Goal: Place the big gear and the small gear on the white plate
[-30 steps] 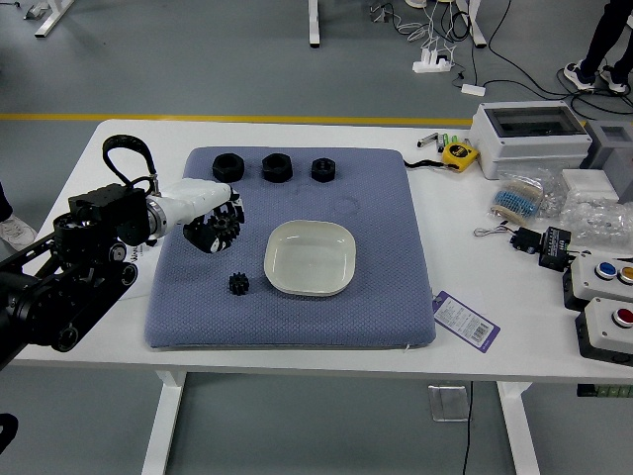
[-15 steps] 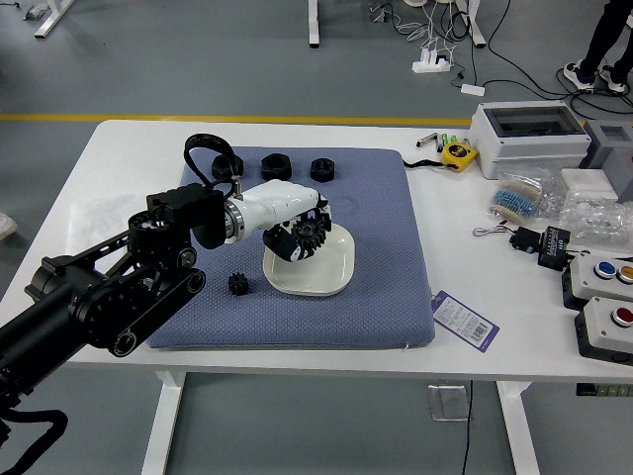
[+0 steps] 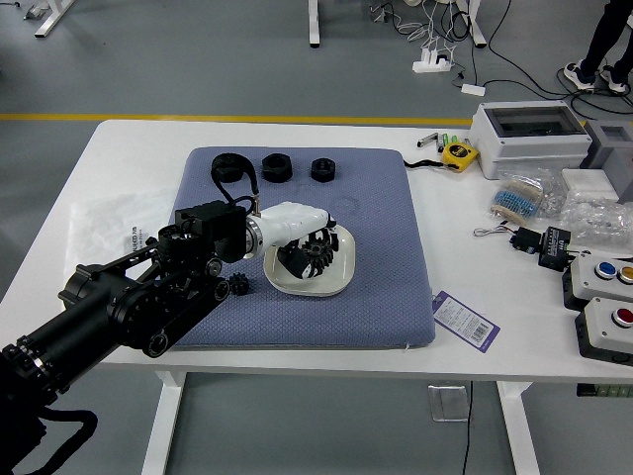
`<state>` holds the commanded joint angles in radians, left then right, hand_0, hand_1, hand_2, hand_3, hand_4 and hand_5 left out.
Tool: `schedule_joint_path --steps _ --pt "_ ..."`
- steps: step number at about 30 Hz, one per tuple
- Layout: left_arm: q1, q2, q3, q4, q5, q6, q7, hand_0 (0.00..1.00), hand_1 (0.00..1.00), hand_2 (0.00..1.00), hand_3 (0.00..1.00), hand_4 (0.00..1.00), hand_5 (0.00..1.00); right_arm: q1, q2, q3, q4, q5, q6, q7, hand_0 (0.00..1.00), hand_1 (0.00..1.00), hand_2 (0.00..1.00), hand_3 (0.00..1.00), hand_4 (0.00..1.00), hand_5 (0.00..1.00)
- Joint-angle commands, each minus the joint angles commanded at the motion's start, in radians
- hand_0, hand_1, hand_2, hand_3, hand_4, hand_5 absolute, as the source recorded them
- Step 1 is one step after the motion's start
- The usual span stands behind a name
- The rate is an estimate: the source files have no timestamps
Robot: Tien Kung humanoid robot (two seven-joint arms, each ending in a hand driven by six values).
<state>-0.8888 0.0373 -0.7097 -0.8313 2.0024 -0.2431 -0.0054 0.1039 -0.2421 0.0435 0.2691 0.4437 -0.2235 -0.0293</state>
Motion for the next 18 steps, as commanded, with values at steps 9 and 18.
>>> schedule_joint_path --steps 9,18 --pt "-0.002 -0.011 -0.005 0.035 -0.029 -0.015 -0.012 0.601 0.619 0.668 0.730 0.998 0.414 -0.001 0.000 0.003 0.000 -0.007 -0.001 -0.001 0.691 0.691 0.757 0.649 0.836 0.755" --pt "0.014 0.009 -0.057 -0.013 -0.009 -0.004 -0.017 0.627 0.625 0.676 0.733 0.998 0.441 -0.004 0.000 0.003 -0.001 -0.006 -0.002 0.000 0.688 0.690 0.757 0.647 0.836 0.752"
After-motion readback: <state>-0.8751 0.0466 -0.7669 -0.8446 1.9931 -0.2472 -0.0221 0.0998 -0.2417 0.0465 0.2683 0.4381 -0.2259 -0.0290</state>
